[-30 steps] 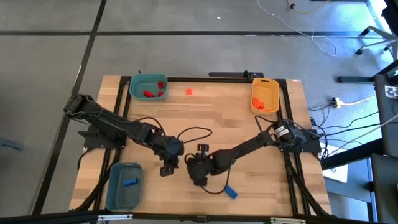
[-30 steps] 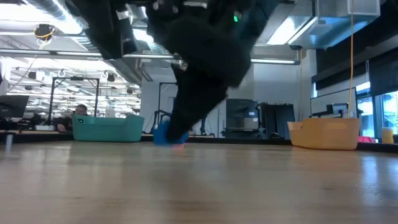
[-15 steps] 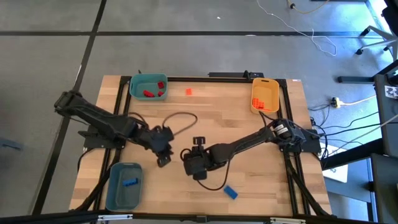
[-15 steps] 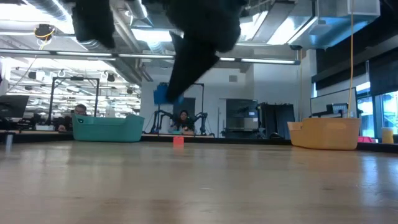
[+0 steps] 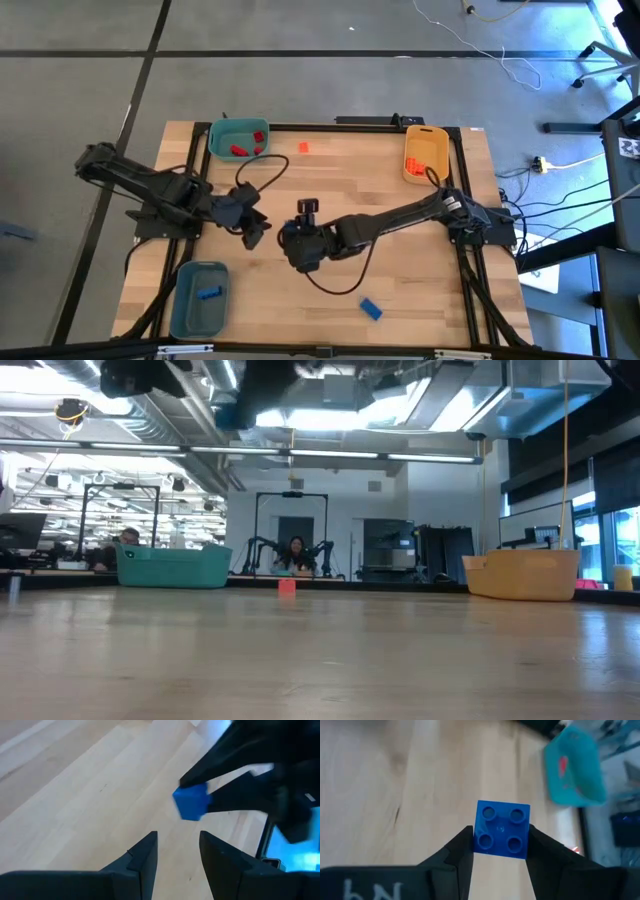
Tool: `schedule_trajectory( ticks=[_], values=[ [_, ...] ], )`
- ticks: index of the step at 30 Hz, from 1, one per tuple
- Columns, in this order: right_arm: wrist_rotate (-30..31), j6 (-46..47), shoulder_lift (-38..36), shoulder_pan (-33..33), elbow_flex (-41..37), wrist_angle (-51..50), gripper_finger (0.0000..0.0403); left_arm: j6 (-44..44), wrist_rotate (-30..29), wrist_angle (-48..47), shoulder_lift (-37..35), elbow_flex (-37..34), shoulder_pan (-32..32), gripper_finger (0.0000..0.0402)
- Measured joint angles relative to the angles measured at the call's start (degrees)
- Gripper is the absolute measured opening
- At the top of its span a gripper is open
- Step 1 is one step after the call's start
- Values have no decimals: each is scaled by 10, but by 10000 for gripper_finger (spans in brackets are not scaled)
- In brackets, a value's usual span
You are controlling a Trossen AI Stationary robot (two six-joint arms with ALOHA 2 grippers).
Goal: Sort & place blocks by color
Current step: Put the blue game piece into the gray bin
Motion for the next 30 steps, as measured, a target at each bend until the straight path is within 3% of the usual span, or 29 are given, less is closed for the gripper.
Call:
schedule_trajectory(
  ticks=[9,30],
  values=[
    [26,-36,-1,-3,77,-1,140,-4,-22,-5,-24,0,0,137],
    [26,-67,-1,-3,80,32,140,29,-21,90,-29,0,0,137]
  ],
)
